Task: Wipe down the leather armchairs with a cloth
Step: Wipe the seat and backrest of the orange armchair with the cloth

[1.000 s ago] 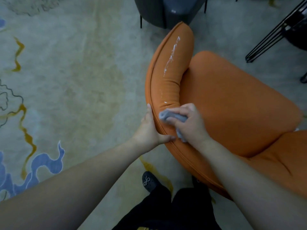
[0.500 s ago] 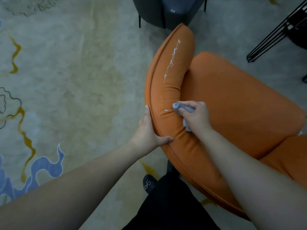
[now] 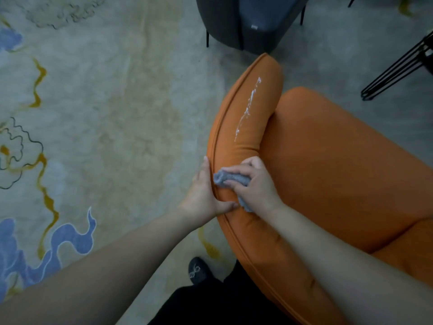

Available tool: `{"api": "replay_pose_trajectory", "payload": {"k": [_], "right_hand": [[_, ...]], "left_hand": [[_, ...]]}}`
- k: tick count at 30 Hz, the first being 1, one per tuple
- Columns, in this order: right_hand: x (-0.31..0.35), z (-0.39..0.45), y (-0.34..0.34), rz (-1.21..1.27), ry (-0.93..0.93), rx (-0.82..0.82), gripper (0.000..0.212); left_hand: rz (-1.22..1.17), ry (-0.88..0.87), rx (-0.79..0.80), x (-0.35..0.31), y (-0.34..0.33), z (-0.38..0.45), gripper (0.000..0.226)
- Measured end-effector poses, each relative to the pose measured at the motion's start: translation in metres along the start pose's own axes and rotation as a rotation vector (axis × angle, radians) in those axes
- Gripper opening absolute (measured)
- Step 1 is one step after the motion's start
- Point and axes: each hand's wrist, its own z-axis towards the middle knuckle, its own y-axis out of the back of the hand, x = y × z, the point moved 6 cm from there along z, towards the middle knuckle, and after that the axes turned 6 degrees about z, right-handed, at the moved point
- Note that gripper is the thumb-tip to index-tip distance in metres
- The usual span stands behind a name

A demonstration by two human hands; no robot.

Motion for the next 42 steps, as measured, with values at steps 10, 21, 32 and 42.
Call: {"api": "replay_pose_trajectory", "payload": {"k": [10, 21, 32, 42], "right_hand": [[-0.008, 0.009, 0.014, 0.047, -0.089, -0.207, 0.029], [-0.001, -0.015, 0.032, -0.036, -0.221, -0.091, 0.030], [-0.003, -0.041, 0.005, -0.101, -0.249, -0.185, 0.039], [-0.003, -0.047, 0.007, -0.141, -0.371, -0.368, 0.025]], "left_hand": [[0.057, -0.041, 0.030, -0.003, 0.017, 0.025, 0.136], [0.134, -0.146, 0.119, -0.007, 0.037, 0.059, 0.120], [0.262, -0.321, 0.197, -0.020, 0.056, 0.101, 0.118], [0.361, -0.410, 0.273, -0.021, 0.058, 0.123, 0.118]]}}
